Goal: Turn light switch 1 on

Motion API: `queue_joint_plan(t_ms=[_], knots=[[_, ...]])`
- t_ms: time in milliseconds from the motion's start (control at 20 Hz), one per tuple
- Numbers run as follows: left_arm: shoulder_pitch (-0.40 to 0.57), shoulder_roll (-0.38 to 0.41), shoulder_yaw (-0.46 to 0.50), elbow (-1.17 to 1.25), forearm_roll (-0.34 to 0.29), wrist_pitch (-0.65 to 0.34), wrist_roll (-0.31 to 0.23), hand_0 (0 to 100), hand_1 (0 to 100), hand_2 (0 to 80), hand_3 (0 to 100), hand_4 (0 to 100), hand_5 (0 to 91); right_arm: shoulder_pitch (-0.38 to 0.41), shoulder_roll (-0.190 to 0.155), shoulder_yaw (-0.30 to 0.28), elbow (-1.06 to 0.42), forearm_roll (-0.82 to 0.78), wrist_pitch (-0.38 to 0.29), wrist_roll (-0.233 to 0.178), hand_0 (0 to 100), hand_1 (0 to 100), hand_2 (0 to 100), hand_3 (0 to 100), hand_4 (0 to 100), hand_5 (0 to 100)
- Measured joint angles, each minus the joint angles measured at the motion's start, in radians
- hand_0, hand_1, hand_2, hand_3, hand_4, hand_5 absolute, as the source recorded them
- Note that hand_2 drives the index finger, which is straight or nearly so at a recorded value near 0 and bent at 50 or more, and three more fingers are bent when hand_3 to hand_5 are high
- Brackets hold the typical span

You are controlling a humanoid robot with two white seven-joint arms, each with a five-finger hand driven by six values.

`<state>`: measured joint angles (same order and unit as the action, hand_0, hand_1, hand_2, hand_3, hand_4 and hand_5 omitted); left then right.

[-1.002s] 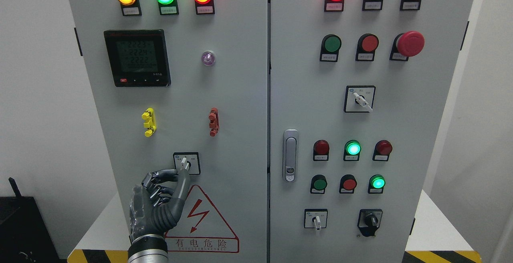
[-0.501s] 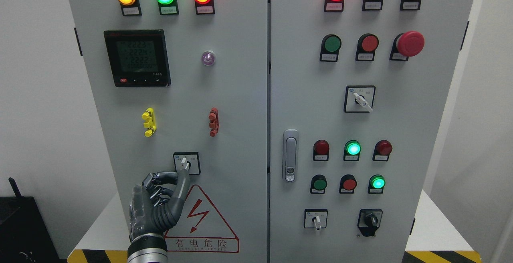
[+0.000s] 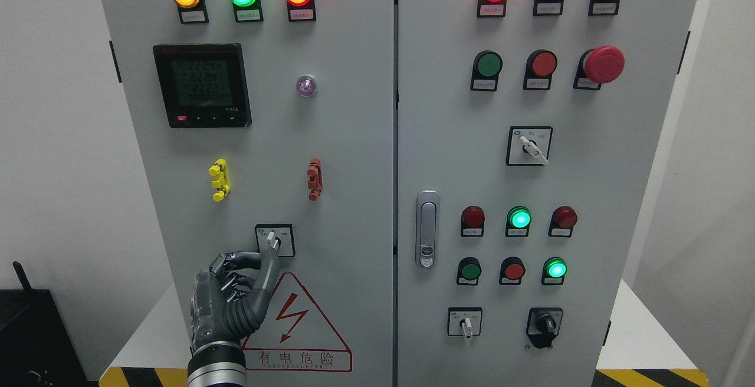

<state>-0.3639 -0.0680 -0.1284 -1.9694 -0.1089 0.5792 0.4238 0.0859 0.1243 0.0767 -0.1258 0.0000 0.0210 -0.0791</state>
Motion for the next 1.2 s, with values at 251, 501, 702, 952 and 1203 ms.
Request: queue_joint_plan(t_ms=[251,501,702,952,1203], knots=[[-0.008,0.001,-0.002,0.0,0.0,0.012,0.0,24,63,52.1,59,78,73.3,0.0,0.0,0.0,0.0,0.0,0.0,0.0,0,0,0,0,0,0],[-0.013,0.003,-0.004,0.001,0.0,0.027,-0.001,14,61,52.8,59,78,73.3,0.0,0.0,0.0,0.0,0.0,0.0,0.0,0,0,0,0,0,0],[-0.018,0.003,-0.005,0.003,0.001,0.034,-0.001,10,60,53.4,59,78,73.4,0.0,0.0,0.0,0.0,0.0,0.0,0.0,0,0,0,0,0,0],[-0.021,0.004,-0.007,0.006,0.001,0.036,-0.002,7,59,54.2,60,78,73.4,0.0,0.0,0.0,0.0,0.0,0.0,0.0,0,0,0,0,0,0],[-0.024,0.004,-0.008,0.011,0.001,0.044,-0.004,6,60,55.3,62,79,74.0,0.0,0.0,0.0,0.0,0.0,0.0,0.0,0,0,0,0,0,0]])
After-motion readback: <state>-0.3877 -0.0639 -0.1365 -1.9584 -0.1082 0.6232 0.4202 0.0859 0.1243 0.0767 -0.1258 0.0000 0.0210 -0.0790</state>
